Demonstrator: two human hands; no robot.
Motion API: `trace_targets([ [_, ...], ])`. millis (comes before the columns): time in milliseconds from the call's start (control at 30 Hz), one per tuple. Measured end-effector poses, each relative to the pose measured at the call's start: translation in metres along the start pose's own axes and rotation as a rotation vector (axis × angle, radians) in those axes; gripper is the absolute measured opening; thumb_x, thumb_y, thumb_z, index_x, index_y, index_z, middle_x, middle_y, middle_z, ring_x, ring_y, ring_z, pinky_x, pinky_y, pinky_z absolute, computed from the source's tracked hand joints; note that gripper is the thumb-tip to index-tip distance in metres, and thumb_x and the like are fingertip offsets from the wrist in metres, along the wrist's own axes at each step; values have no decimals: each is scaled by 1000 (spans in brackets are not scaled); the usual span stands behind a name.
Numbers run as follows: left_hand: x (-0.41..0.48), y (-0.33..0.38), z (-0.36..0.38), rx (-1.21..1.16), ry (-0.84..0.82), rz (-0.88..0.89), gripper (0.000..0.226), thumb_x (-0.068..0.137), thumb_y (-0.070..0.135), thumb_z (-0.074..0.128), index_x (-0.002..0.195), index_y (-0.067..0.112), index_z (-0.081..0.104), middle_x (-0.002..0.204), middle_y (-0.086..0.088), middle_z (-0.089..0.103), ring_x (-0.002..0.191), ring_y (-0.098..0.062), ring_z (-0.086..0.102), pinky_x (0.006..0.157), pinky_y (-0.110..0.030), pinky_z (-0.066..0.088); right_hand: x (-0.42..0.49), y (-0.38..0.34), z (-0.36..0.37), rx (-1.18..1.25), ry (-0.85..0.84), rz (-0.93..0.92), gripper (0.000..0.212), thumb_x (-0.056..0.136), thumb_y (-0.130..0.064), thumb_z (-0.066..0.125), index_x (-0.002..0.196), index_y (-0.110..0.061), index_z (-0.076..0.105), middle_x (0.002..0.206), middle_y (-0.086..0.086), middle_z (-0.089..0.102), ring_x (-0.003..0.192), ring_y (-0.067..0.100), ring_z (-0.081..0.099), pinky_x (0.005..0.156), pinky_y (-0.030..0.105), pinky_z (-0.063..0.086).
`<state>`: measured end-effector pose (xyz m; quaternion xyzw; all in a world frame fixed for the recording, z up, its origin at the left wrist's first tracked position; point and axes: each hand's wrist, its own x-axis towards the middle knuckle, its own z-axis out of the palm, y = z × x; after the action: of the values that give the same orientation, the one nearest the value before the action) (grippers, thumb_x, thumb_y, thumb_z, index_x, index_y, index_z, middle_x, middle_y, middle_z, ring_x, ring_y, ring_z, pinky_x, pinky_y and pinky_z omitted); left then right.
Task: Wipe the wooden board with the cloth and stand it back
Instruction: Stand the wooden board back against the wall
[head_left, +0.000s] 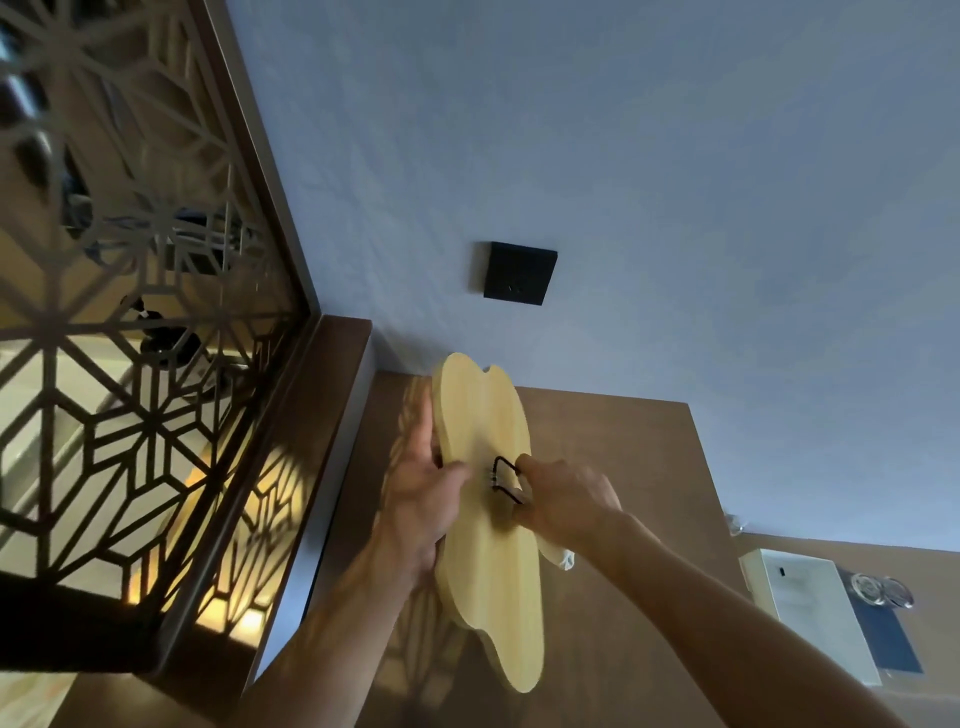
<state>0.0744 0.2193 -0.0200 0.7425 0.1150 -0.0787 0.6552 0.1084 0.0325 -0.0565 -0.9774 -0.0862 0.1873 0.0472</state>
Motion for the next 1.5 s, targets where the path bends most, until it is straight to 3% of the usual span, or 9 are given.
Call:
trace_targets([
  [133, 5, 34, 13, 199, -45, 45, 109, 97, 4, 54, 146, 84, -1, 178, 11, 18, 147, -21, 49, 109, -50, 54, 0, -4, -10, 79, 48, 8, 21, 71, -45, 56, 87, -34, 49, 69, -12, 55, 60, 16, 52, 48, 27, 32],
  [300, 10, 46, 37, 316, -70, 98, 110, 98, -17, 44, 165, 60, 3, 178, 8, 21, 46, 20, 54, 36, -8, 39, 6, -17, -6, 104, 41, 23, 16, 76, -41, 56, 91, -35, 53, 73, -10, 62, 60, 15, 58, 48, 28, 41],
  [433, 3, 46, 51, 505, 22, 219, 111, 96, -13, 50, 167, 55, 0, 174, 11, 29, 105, 1, 64, 67, 0, 51, 9, -21, -8, 121, -60, 86, 17, 51, -16, 51, 65, -26, 48, 56, -7, 57, 48, 13, 52, 43, 25, 36],
  [500, 2, 45, 61, 557, -14, 242, 113, 93, -15, 48, 167, 53, -3, 176, 11, 25, 125, -25, 68, 97, -31, 62, 10, -17, -7, 121, -78, 118, 23, 51, -7, 55, 61, -25, 45, 54, -7, 55, 50, 16, 55, 48, 26, 41],
  [600, 5, 46, 75, 552, -2, 238, 111, 90, -19, 45, 169, 48, 5, 179, 10, 18, 155, -17, 41, 124, -29, 38, 14, -7, -1, 97, -86, 129, 27, 62, -7, 64, 62, -25, 43, 59, -9, 54, 55, 17, 56, 56, 29, 46],
  [1100, 9, 46, 95, 750, -35, 189, 115, 94, -10, 52, 165, 56, -10, 116, -22, 63, 85, -26, 62, 69, -35, 50, 15, 22, 9, 393, -110, 78, 27, 79, -25, 63, 106, -24, 54, 92, 1, 67, 93, 28, 66, 74, 35, 50],
  [1267, 2, 59, 105, 1209, 131, 315, 103, 102, 17, 60, 169, 28, -18, 166, -36, 25, 155, -50, 28, 126, -52, 28, -6, 86, 25, 946, 106, 136, 21, 98, -45, 54, 113, -30, 58, 95, 0, 67, 78, 14, 65, 63, 30, 52],
  [1400, 1, 75, 162, 900, 61, 588, 84, 99, 20, 68, 166, -4, 25, 164, -33, 38, 156, -47, 34, 127, -51, 33, -26, 143, 0, 1372, 284, 219, 18, 99, -41, 56, 106, -28, 67, 88, 10, 71, 64, 11, 68, 48, 28, 54],
  [1500, 22, 81, 211, 834, -270, 211, 75, 108, 43, 48, 163, -3, 26, 157, -25, 42, 146, -38, 42, 120, -43, 37, -34, 186, -25, 1487, 374, 183, 28, 98, -50, 55, 116, -32, 67, 97, 5, 73, 76, 11, 69, 55, 21, 54],
])
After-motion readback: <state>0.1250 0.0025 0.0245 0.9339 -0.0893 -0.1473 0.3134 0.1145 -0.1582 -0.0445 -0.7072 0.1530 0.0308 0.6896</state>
